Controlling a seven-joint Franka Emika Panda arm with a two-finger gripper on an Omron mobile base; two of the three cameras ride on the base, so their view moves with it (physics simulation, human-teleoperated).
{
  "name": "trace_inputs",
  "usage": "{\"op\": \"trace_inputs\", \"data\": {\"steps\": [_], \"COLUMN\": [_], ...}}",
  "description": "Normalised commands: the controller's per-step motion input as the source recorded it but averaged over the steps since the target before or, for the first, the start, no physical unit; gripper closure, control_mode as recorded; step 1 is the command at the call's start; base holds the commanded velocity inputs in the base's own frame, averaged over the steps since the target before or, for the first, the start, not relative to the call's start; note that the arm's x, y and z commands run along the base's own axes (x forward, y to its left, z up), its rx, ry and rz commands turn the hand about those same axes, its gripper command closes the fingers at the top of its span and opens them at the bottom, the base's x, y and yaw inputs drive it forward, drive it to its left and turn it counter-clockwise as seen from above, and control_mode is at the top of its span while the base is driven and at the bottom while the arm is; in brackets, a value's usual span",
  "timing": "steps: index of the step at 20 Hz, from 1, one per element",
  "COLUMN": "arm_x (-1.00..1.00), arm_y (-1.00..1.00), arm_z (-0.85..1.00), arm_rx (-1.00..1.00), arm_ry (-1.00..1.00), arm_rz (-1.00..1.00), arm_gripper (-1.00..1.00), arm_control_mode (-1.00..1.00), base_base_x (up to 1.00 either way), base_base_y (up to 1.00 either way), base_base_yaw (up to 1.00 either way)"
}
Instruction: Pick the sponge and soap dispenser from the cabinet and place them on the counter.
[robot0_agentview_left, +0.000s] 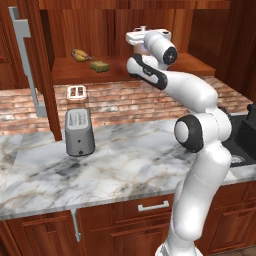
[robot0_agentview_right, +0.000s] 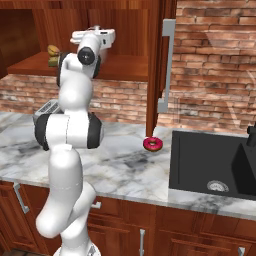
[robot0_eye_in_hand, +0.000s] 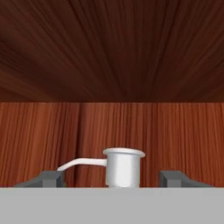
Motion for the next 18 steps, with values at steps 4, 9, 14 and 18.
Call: {"op": "trace_inputs", "data": {"steps": [4, 9, 14, 18], "arm_x": [-0.02, -0.19, -0.31, -0.43], "arm_y": [-0.21, -0.08, 0.01, 0.04], "arm_z": [0.00, 0.00, 0.17, 0.42], "arm_rx": [0.00, 0.00, 0.00, 0.00], "arm_ry": [-0.04, -0.06, -0.12, -0.10], "arm_rz": [0.00, 0.00, 0.02, 0.02], "arm_gripper": [1.00, 1.00, 1.00, 1.00], "arm_control_mode": [-1.00, -1.00, -1.00, -1.00], "base_base_x": [0.00, 0.00, 0.00, 0.00], "base_base_y": [0.00, 0.00, 0.00, 0.00], "base_base_yaw": [0.00, 0.00, 0.00, 0.00]}}
